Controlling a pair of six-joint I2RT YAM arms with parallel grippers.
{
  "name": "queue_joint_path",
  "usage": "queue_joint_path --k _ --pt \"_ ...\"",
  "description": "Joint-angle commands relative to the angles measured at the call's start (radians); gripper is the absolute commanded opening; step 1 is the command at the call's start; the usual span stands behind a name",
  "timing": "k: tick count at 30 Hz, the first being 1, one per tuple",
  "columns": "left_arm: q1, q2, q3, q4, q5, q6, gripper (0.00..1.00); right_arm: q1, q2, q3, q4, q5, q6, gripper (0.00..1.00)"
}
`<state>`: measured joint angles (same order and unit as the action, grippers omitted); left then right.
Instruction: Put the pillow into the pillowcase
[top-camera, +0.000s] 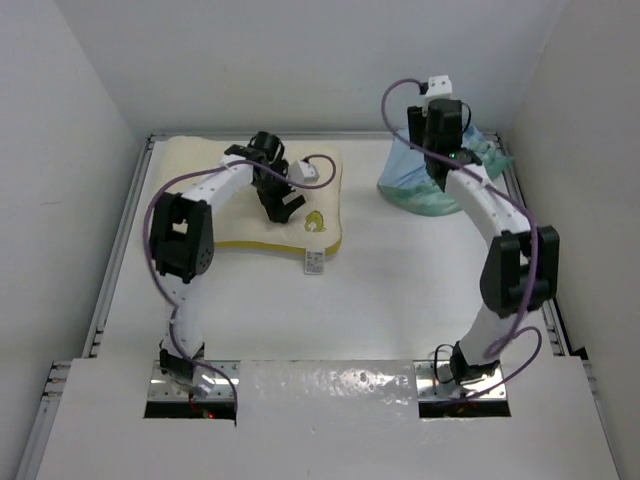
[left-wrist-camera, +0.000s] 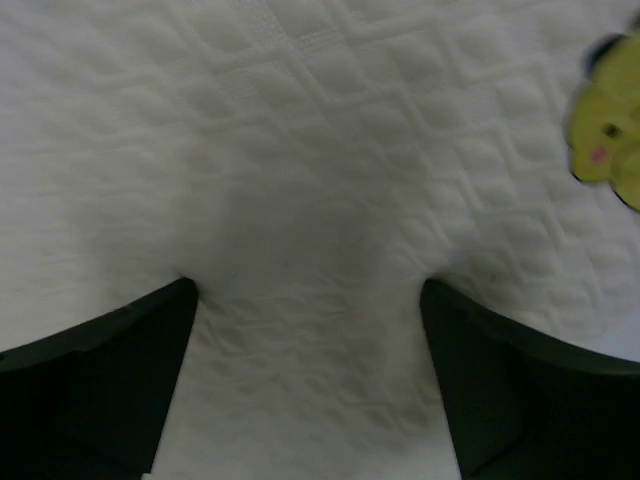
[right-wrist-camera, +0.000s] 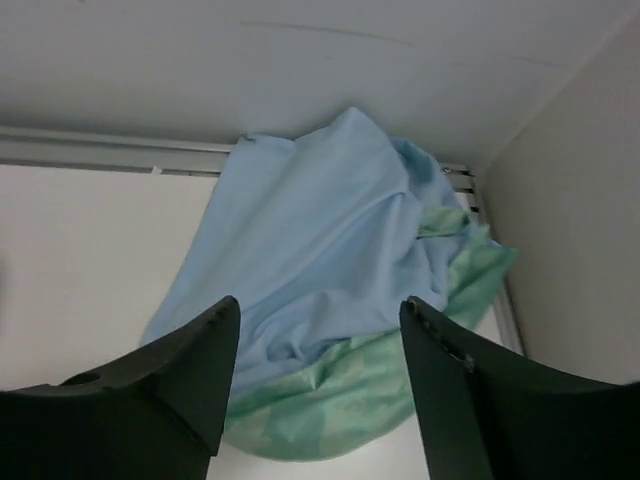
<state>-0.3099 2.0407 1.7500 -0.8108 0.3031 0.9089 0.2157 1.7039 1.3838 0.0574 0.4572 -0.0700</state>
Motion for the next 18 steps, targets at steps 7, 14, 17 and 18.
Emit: queue_joint_path --k 7,14,17,18 --pt "0.043 -0.057 -0.188 0.054 0.09 -0.176 0.67 -0.11 0.529 0.501 -0.588 -0.267 0.225 0.99" --pt "0.103 -0.158 -0.159 0.085 0.172 -0.22 0.83 -0.099 0.58 0.368 -0.61 -0.348 0.275 0.48" --pt "0.123 -0.18 -0.104 0.116 0.202 -0.269 0.83 -0.058 0.502 0.256 -0.674 -0.454 0.285 0.0" --pt "0.123 -0.182 -0.071 0.122 0.209 -0.284 0.83 -0.002 0.397 0.122 -0.663 -0.522 0.238 0.0"
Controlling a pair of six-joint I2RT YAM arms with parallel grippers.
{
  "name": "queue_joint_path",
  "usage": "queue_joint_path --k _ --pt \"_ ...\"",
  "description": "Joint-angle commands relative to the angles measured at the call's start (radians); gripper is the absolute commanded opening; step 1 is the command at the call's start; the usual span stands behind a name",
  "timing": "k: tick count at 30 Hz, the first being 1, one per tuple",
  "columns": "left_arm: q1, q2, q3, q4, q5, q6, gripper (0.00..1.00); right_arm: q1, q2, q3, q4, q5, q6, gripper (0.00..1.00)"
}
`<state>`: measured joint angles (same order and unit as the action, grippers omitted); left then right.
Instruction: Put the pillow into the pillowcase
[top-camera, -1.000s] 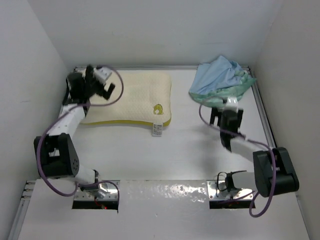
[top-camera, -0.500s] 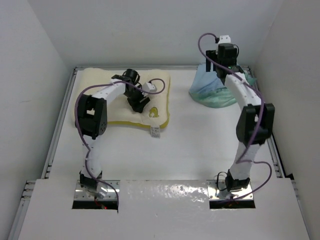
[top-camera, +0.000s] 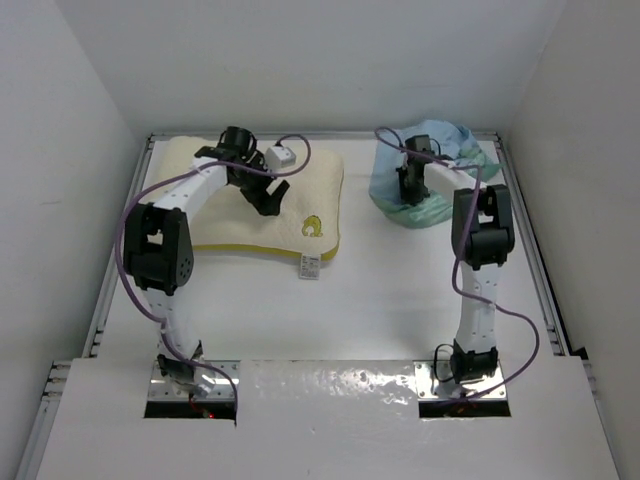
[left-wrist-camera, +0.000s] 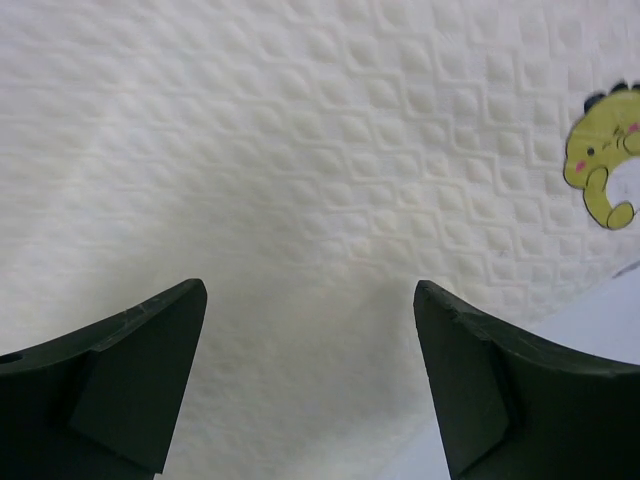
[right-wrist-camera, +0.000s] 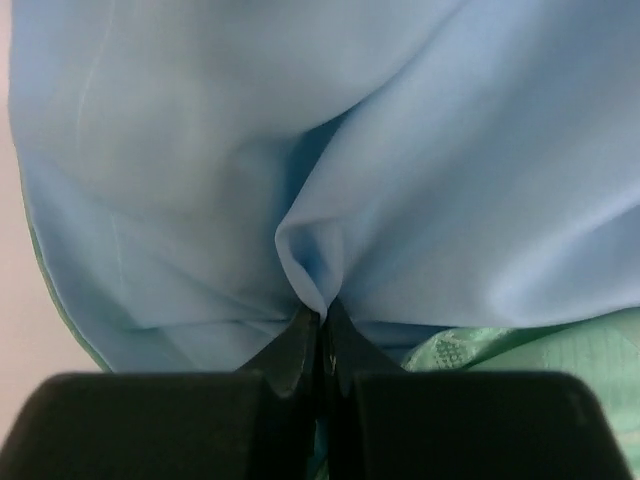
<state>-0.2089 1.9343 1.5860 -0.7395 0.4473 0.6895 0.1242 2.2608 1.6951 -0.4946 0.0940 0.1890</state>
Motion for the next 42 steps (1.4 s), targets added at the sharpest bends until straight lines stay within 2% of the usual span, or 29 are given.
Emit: queue_joint_path --k 1,3,4,5,6,8,11,13,14,15,16,17,18,19,20,22,23,26,28,30,31,32,34,35,36,37,38,40,42 --pt "0.022 -0.074 0.113 0.054 0.079 -0.073 0.83 0.135 -0.231 -0.277 -0.095 -0.178 -0.022 0.0" --pt "0.022 -0.054 0.17 0.051 0.111 -0.108 0.83 0.277 -0.387 -0.447 -0.052 -0.213 -0.141 0.0" --pt "0.022 -0.046 0.189 0.049 0.125 -0.117 0.83 0.319 -0.465 -0.588 -0.042 -0.223 -0.179 0.0" --pt "0.022 -0.035 0.206 0.049 0.161 -0.125 0.83 0.343 -0.606 -0.641 -0.032 -0.22 -0.168 0.0" --pt "0.016 -0.012 0.238 0.046 0.189 -0.136 0.83 0.35 -0.666 -0.726 -0.004 -0.209 -0.086 0.47" --pt "-0.013 0.018 0.29 0.046 0.202 -0.145 0.83 0.327 -0.798 -0.764 0.002 -0.166 -0.027 0.99" --pt "-0.093 0.136 0.372 0.034 0.182 -0.173 0.83 0.215 -0.868 -0.721 -0.033 -0.074 0.062 0.99" --pt "-0.147 0.193 0.422 0.006 0.144 -0.16 0.83 0.146 -0.886 -0.709 -0.032 -0.059 0.152 0.95" --pt "-0.179 0.219 0.442 -0.01 0.122 -0.147 0.82 0.122 -0.895 -0.709 -0.029 -0.056 0.176 0.85" --pt "-0.24 0.263 0.465 -0.014 0.102 -0.125 0.82 0.082 -0.908 -0.715 -0.018 -0.048 0.196 0.7" --pt "-0.268 0.281 0.473 -0.006 0.081 -0.122 0.82 0.071 -0.909 -0.727 -0.018 -0.033 0.235 0.5" --pt "-0.294 0.297 0.477 0.006 0.062 -0.125 0.83 0.065 -0.905 -0.73 -0.016 0.008 0.257 0.21" --pt "-0.328 0.325 0.482 0.041 0.073 -0.136 0.85 0.051 -0.887 -0.732 -0.028 0.021 0.276 0.19" --pt "-0.337 0.337 0.482 0.06 0.099 -0.143 0.87 0.042 -0.877 -0.733 -0.033 0.027 0.317 0.23" --pt "-0.348 0.348 0.482 0.099 0.166 -0.153 0.93 0.031 -0.868 -0.738 -0.033 0.027 0.334 0.59" --pt "-0.36 0.376 0.491 0.112 0.278 -0.156 0.95 0.0 -0.853 -0.771 -0.009 0.013 0.371 0.77" --pt "-0.378 0.383 0.499 0.108 0.304 -0.144 0.96 -0.008 -0.85 -0.785 -0.001 0.024 0.385 0.81" --pt "-0.417 0.393 0.458 0.109 0.375 -0.093 0.97 -0.053 -0.839 -0.862 0.073 -0.023 0.421 0.82" --pt "-0.429 0.396 0.404 0.161 0.408 -0.108 0.98 -0.057 -0.811 -0.894 0.109 -0.062 0.46 0.79" --pt "-0.434 0.403 0.37 0.202 0.424 -0.157 0.98 -0.058 -0.776 -0.936 0.19 -0.089 0.478 0.72" --pt "-0.44 0.408 0.336 0.241 0.429 -0.188 0.95 -0.058 -0.765 -0.949 0.246 -0.112 0.481 0.68" --pt "-0.443 0.41 0.316 0.259 0.432 -0.203 0.91 -0.058 -0.75 -0.947 0.261 -0.106 0.487 0.52" --pt "-0.448 0.416 0.272 0.322 0.429 -0.261 0.72 -0.066 -0.71 -0.913 0.266 -0.096 0.487 0.3" --pt "-0.448 0.42 0.263 0.334 0.423 -0.278 0.62 -0.072 -0.702 -0.901 0.263 -0.086 0.477 0.15" --pt "-0.449 0.43 0.258 0.341 0.416 -0.291 0.31 -0.083 -0.699 -0.888 0.261 -0.074 0.468 0.07" --pt "-0.446 0.433 0.256 0.347 0.406 -0.327 0.1 -0.089 -0.701 -0.867 0.249 -0.065 0.455 0.0" --pt "-0.445 0.434 0.255 0.35 0.387 -0.349 0.0 -0.098 -0.705 -0.853 0.235 -0.048 0.432 0.0" --pt "-0.423 0.44 0.294 0.332 0.396 -0.375 0.0 -0.142 -0.728 -0.809 0.179 -0.014 0.411 0.0" --pt "-0.371 0.446 0.426 0.301 0.381 -0.45 0.0 -0.22 -0.763 -0.789 0.148 -0.008 0.395 0.0"
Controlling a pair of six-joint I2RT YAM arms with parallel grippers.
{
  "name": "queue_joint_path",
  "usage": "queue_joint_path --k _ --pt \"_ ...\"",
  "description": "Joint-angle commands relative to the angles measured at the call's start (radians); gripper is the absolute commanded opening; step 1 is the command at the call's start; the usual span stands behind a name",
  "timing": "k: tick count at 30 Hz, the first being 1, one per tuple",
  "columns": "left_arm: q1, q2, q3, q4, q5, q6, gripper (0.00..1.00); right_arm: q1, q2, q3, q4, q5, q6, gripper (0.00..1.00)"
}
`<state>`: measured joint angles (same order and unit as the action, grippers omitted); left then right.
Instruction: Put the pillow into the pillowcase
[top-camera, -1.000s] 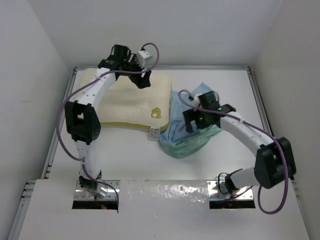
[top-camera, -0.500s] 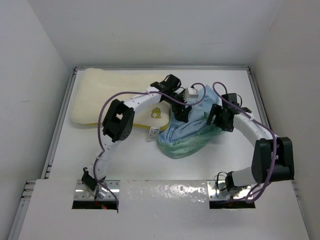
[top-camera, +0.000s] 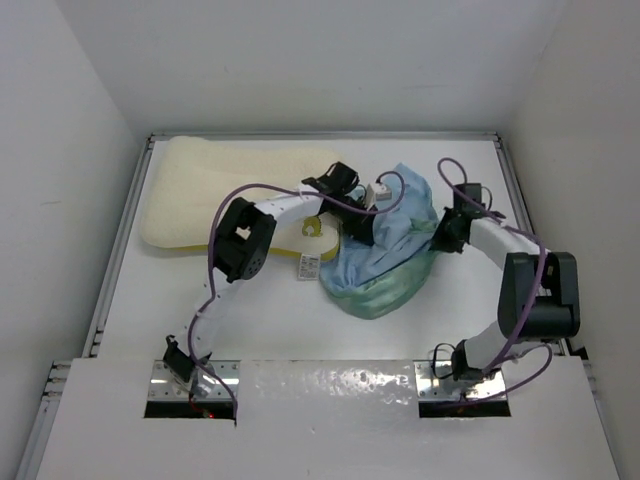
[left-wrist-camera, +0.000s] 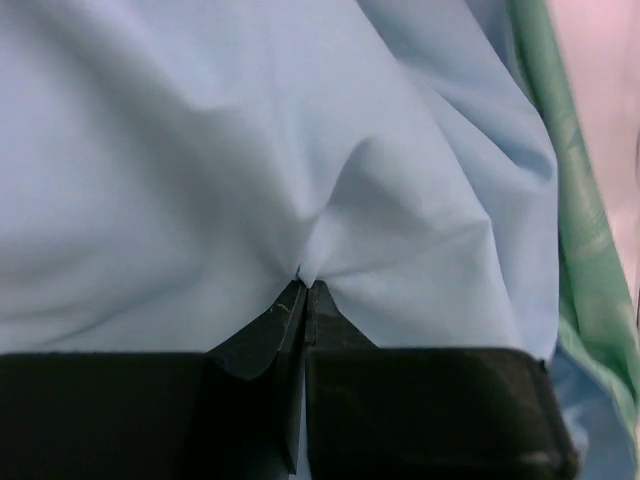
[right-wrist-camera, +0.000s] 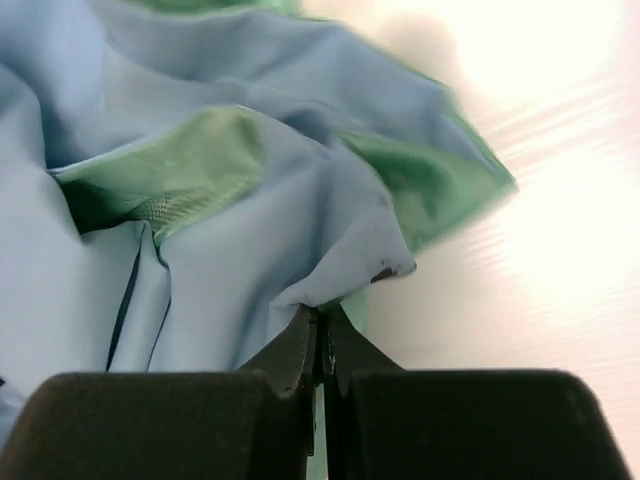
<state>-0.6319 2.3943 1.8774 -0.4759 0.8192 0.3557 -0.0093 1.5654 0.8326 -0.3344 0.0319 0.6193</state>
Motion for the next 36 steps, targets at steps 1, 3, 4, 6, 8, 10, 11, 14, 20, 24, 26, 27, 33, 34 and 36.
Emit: queue_joint_path --k 1,3,4,6,8,10,11,14,20,24,26,27,33,34,36 --pt "0.075 -0.017 0.182 0.037 -0.001 -0.145 0.0 -0.112 -0.118 0.088 -0.012 0.051 -0.044 0.0" --pt "0.098 -0.065 0.224 0.098 -0.073 -0.228 0.0 -0.17 -0.171 0.132 -0.009 0.062 -0.064 0.0" --pt "0.098 -0.09 0.224 0.124 -0.131 -0.245 0.0 -0.182 -0.209 0.155 -0.011 0.072 -0.099 0.0" --pt "0.098 -0.115 0.224 0.129 -0.167 -0.253 0.0 -0.192 -0.228 0.265 -0.044 0.112 -0.141 0.0" --pt "0.233 -0.113 0.584 0.085 -0.183 -0.235 0.0 -0.193 -0.232 0.353 -0.08 0.131 -0.187 0.0" --pt "0.235 -0.144 0.632 0.08 -0.201 -0.216 0.0 -0.193 -0.234 0.465 -0.11 0.149 -0.214 0.0" --pt "0.236 -0.161 0.682 0.069 -0.203 -0.212 0.0 -0.198 -0.241 0.496 -0.117 0.157 -0.222 0.0" --pt "0.25 -0.194 0.774 0.056 -0.229 -0.199 0.0 -0.201 -0.258 0.61 -0.12 0.175 -0.257 0.0" --pt "0.278 -0.274 0.842 -0.006 -0.279 -0.129 0.0 -0.201 -0.286 0.675 -0.133 0.221 -0.334 0.0" --pt "0.278 -0.325 0.685 -0.068 -0.34 -0.083 0.0 -0.201 -0.311 0.577 -0.161 0.126 -0.29 0.0" --pt "0.278 -0.349 0.614 -0.117 -0.335 -0.049 0.0 -0.201 -0.335 0.455 -0.198 0.099 -0.21 0.0" --pt "0.278 -0.363 0.527 -0.175 -0.293 -0.032 0.0 -0.201 -0.34 0.412 -0.222 0.118 -0.181 0.03" --pt "0.264 -0.501 0.287 -0.73 0.085 0.541 0.89 -0.201 -0.321 0.31 -0.41 0.341 -0.067 0.99" --pt "0.258 -0.507 0.289 -0.775 0.081 0.646 0.92 -0.201 -0.321 0.312 -0.402 0.326 -0.064 0.99" --pt "0.253 -0.527 0.272 -0.724 -0.004 0.611 0.95 -0.201 -0.326 0.29 -0.365 0.194 -0.067 0.72"
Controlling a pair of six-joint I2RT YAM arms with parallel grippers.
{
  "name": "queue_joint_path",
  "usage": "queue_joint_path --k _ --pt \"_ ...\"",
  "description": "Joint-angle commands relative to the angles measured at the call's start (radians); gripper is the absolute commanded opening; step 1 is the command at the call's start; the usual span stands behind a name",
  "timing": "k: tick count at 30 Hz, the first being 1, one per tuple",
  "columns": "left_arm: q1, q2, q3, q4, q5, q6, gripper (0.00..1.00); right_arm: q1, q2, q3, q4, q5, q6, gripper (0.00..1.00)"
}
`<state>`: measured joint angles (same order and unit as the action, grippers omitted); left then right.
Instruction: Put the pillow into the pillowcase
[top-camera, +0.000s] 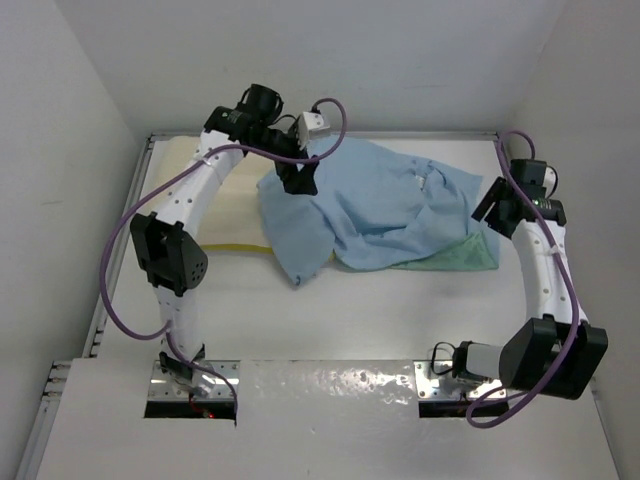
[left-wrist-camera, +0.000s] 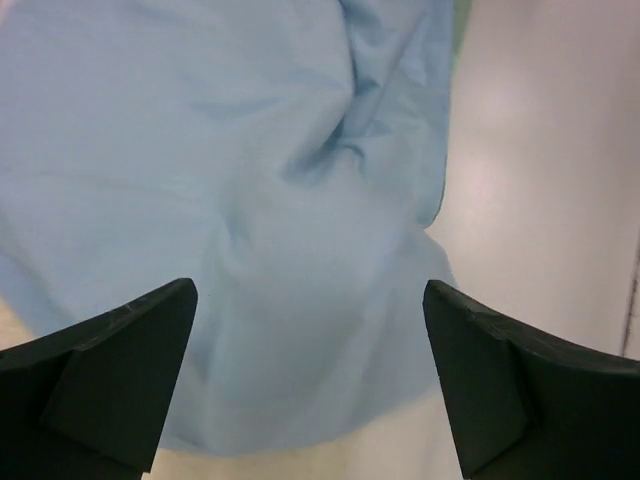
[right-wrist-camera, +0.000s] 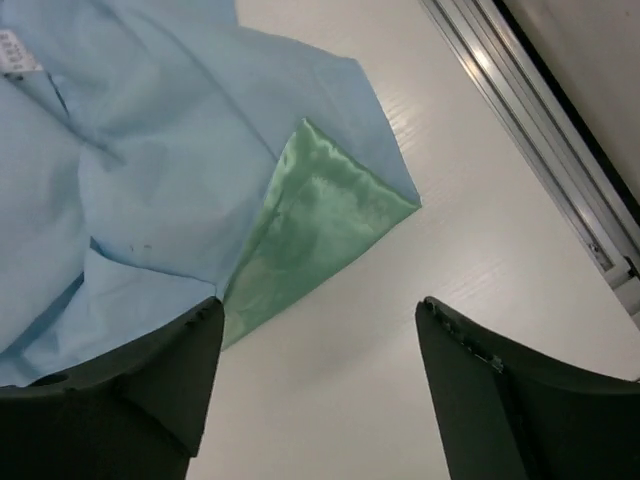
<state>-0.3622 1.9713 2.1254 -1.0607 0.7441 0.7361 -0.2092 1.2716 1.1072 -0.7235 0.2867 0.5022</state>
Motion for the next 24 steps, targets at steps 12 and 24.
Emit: queue_joint_path --k 12,24 --pt "0.035 0.082 -0.047 0.212 -0.38 -0.276 0.86 0.03 0.135 -0.24 0.208 -0.253 0.197 0.83" --pt "0.051 0.273 -0.064 0.012 -0.373 -0.21 0.6 0.152 0.318 -0.219 0.325 -0.172 0.093 0.25"
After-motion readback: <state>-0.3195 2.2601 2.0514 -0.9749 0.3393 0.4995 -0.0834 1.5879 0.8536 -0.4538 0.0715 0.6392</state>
